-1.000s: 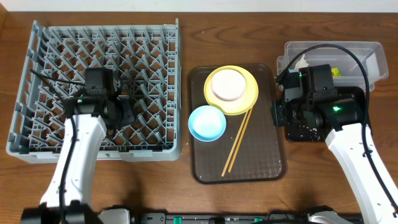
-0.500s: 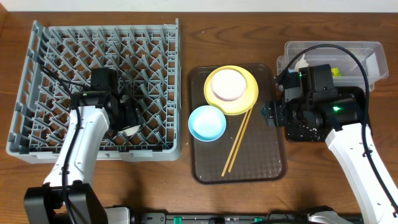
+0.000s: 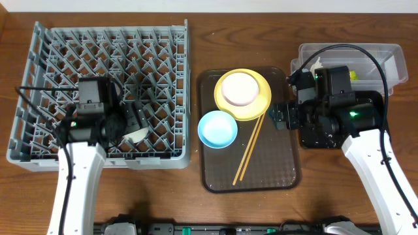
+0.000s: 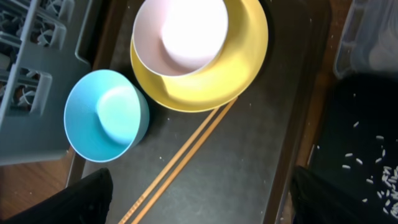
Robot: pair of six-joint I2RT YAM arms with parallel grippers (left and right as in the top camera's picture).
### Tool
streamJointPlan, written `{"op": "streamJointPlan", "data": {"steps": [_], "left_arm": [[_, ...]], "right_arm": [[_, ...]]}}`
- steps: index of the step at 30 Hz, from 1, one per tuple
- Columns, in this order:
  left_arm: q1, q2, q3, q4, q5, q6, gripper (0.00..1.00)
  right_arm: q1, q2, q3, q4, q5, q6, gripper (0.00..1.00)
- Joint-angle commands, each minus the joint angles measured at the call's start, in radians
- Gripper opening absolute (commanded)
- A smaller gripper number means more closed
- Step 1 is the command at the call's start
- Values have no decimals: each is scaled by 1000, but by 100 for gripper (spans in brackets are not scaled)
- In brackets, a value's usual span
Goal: Sort waste into correct bins and load items into the dishwasher rack
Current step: 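Lower the white cup into the grey rack with the left gripper and release, then reach the left gripper to the light-blue bowl and grasp its rim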
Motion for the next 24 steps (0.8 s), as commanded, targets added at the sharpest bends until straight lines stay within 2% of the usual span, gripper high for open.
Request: {"op": "streamJointPlan", "data": {"steps": [1,4,7,10,14,20,24], "left_arm": [[-42,-26,19,16,119,10,87],[-117,-19,18,37,112,19,85],[-215,-4,18,76,87,29,83],[-320,15,18,124,35,29,83],[-459,62,18,199,-14,30,83],[-643,196,18,287,-24,29,82],[-745,298,18,301,-92,30,82]], "right_arm": [[-5,-4,21,7,-15,-1,82],[-8,-5,21,3,7,37,73],[-14,-6,21,-5,87,106,73],[-33,-14,24,-28,163,159,74],[-75,-40,24,-50,169,164,79],[-119,-46,24,-82,169,163,83],[-121,-46,24,-87,169,163,85]]}}
